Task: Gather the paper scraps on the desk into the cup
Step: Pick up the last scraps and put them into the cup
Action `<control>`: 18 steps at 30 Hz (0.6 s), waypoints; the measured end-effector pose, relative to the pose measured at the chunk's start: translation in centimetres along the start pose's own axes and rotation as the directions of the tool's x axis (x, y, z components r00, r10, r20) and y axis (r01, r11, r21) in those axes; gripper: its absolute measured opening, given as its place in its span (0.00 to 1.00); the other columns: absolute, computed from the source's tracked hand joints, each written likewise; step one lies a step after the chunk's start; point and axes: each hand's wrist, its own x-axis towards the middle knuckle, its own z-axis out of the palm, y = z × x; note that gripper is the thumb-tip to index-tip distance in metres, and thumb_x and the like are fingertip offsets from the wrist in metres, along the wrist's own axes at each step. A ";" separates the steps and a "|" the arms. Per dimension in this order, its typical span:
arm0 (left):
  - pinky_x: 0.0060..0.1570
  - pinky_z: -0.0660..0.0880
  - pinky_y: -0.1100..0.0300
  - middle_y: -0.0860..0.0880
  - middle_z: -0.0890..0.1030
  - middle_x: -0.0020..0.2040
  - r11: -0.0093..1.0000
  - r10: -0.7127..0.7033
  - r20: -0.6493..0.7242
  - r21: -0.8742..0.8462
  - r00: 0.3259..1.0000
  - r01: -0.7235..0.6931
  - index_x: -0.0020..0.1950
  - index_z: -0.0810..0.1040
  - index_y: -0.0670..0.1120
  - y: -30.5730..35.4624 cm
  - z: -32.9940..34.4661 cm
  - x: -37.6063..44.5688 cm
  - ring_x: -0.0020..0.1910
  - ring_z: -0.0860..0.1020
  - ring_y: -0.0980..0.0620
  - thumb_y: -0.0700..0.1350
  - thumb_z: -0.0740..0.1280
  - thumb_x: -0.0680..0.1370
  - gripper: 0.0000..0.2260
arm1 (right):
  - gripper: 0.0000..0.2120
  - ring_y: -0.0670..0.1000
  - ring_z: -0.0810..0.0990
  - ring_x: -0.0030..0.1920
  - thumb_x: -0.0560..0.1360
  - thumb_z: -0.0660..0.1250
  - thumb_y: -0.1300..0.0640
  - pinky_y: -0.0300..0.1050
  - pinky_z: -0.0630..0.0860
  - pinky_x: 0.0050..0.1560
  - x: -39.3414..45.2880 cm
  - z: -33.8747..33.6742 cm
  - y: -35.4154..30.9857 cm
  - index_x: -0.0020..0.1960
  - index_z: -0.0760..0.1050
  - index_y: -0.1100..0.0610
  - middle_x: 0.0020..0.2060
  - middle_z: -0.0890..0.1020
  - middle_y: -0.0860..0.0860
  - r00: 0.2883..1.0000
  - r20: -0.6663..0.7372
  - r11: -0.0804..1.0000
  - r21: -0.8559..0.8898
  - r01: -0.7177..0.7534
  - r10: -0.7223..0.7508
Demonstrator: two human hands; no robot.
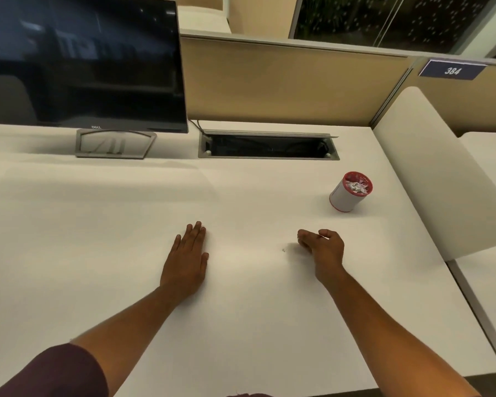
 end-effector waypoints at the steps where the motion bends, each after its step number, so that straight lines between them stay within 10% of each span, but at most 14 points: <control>1: 0.79 0.48 0.52 0.50 0.49 0.82 1.000 0.011 -0.001 -0.006 1.000 -0.011 0.81 0.52 0.45 0.7 0.1 0.6 0.81 0.46 0.51 0.46 0.56 0.83 0.27 | 0.26 0.53 0.85 0.34 0.65 0.79 0.71 0.44 0.82 0.42 0.6 -0.2 -0.7 0.55 0.69 0.58 0.43 0.86 0.63 1.000 -0.003 0.998 0.067 -0.020 0.020; 8: 0.78 0.55 0.51 0.48 0.59 0.80 0.992 0.116 -0.014 -0.058 0.993 -0.117 0.79 0.61 0.44 8.3 1.2 5.8 0.80 0.55 0.48 0.48 0.60 0.83 0.25 | 0.23 0.54 0.86 0.38 0.65 0.78 0.71 0.54 0.84 0.53 4.9 -2.9 -5.7 0.53 0.70 0.57 0.42 0.85 0.63 0.992 0.064 0.994 0.042 0.103 -0.105; 11: 0.62 0.72 0.52 0.48 0.76 0.65 0.963 0.237 0.015 -0.134 0.971 -0.233 0.69 0.75 0.48 12.0 2.0 6.2 0.63 0.74 0.46 0.50 0.68 0.79 0.20 | 0.22 0.54 0.84 0.37 0.67 0.75 0.72 0.58 0.83 0.57 5.7 -3.8 -6.0 0.52 0.68 0.58 0.33 0.84 0.53 0.981 0.128 0.988 -0.026 0.153 -0.149; 18: 0.43 0.76 0.53 0.48 0.79 0.46 0.935 0.318 0.021 -0.170 0.948 -0.310 0.50 0.82 0.44 16.7 5.2 6.4 0.47 0.77 0.46 0.41 0.69 0.78 0.04 | 0.21 0.50 0.86 0.38 0.67 0.77 0.71 0.53 0.84 0.55 8.6 -5.6 -7.9 0.50 0.70 0.56 0.33 0.83 0.52 0.975 0.042 0.976 0.015 0.216 -0.217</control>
